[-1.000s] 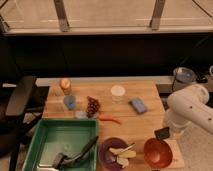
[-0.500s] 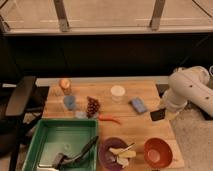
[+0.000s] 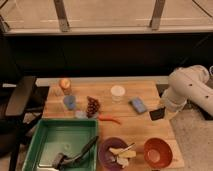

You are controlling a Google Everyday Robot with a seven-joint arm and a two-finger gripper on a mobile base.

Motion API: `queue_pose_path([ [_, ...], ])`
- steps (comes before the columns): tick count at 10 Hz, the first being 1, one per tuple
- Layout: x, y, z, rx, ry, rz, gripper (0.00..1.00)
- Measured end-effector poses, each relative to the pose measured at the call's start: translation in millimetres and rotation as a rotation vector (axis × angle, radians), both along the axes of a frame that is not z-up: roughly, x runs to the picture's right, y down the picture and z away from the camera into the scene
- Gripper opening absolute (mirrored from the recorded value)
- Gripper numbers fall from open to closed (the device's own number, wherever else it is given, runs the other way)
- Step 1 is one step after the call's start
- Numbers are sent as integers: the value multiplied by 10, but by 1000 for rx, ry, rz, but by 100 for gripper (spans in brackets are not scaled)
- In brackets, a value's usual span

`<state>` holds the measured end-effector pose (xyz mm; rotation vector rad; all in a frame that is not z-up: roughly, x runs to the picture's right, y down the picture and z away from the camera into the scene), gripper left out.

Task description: Place eraser in paper cup

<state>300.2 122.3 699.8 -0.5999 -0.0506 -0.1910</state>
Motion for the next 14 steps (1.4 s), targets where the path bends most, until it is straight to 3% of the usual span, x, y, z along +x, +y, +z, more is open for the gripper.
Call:
queue_pose_path([
  [3, -106, -240, -116, 100, -19, -50, 0],
  [5, -452, -515, -273, 192, -59, -133, 0],
  [8, -1018, -764, -304, 281, -120, -276, 0],
  [10, -1317, -930, -274, 316, -174, -365, 0],
  [12, -1530, -1109, -168, 302, -233, -375, 0],
  [14, -1527, -1127, -154, 296, -235, -372, 0],
])
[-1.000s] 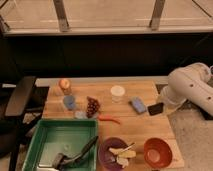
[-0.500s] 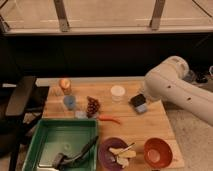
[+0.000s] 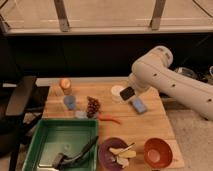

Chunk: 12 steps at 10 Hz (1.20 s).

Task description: Place eraser in paper cup

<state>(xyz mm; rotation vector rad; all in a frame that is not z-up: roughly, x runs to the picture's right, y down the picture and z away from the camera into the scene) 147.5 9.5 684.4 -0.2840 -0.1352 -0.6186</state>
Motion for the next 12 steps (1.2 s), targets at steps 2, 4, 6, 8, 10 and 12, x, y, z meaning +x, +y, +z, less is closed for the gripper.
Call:
queue_pose_path([
  [2, -21, -2, 4, 0, -3, -1, 0],
  [4, 37, -2, 26, 10, 17, -44, 0],
  [6, 2, -57, 191, 14, 20, -117, 0],
  [8, -121, -132, 442, 12, 22, -180, 0],
  [10, -167, -213, 630, 10, 36, -226, 0],
  [12, -250, -302, 776, 19, 43, -272, 0],
])
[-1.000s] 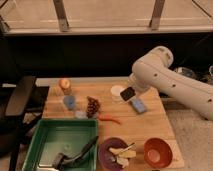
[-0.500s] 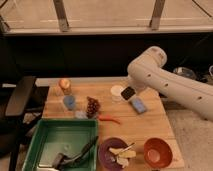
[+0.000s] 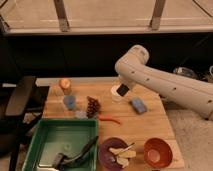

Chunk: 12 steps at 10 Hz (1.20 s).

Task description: Place eraser in paper cup

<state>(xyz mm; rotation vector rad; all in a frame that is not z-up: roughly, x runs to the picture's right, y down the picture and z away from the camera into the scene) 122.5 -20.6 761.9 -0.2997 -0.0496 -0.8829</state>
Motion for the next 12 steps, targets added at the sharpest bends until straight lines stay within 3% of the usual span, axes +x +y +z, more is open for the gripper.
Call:
queue_pose_path([
  [7, -305, -230, 528, 7, -24, -87, 0],
  [12, -185, -197, 772, -9, -5, -67, 0],
])
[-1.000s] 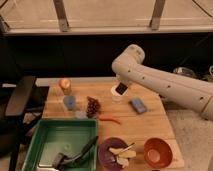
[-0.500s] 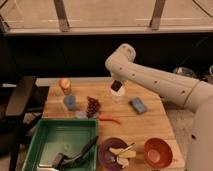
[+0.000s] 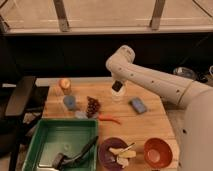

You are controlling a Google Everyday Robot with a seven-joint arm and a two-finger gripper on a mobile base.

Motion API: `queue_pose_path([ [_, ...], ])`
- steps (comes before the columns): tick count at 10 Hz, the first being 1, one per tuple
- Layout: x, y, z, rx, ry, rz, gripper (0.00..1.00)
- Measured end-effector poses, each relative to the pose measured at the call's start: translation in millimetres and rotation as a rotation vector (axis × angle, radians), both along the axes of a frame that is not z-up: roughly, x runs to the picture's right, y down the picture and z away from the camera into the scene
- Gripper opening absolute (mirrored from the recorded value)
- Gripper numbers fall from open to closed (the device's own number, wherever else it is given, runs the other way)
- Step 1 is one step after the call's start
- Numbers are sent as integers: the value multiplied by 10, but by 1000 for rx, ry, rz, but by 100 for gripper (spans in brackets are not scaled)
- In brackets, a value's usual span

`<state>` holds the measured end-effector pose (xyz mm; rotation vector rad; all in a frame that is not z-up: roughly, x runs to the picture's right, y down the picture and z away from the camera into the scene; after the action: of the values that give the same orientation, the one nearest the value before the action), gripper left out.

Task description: Place eraser in paper cup

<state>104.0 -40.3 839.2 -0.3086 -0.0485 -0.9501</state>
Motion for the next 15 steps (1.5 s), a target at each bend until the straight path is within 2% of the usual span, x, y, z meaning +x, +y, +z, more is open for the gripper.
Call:
queue_pose_path([
  [2, 34, 32, 56, -9, -2, 19, 3],
  [9, 34, 149, 120, -44, -19, 47, 68],
  [10, 29, 177, 123, -49, -20, 45, 70],
  [15, -50, 266, 140, -63, -28, 36, 70],
])
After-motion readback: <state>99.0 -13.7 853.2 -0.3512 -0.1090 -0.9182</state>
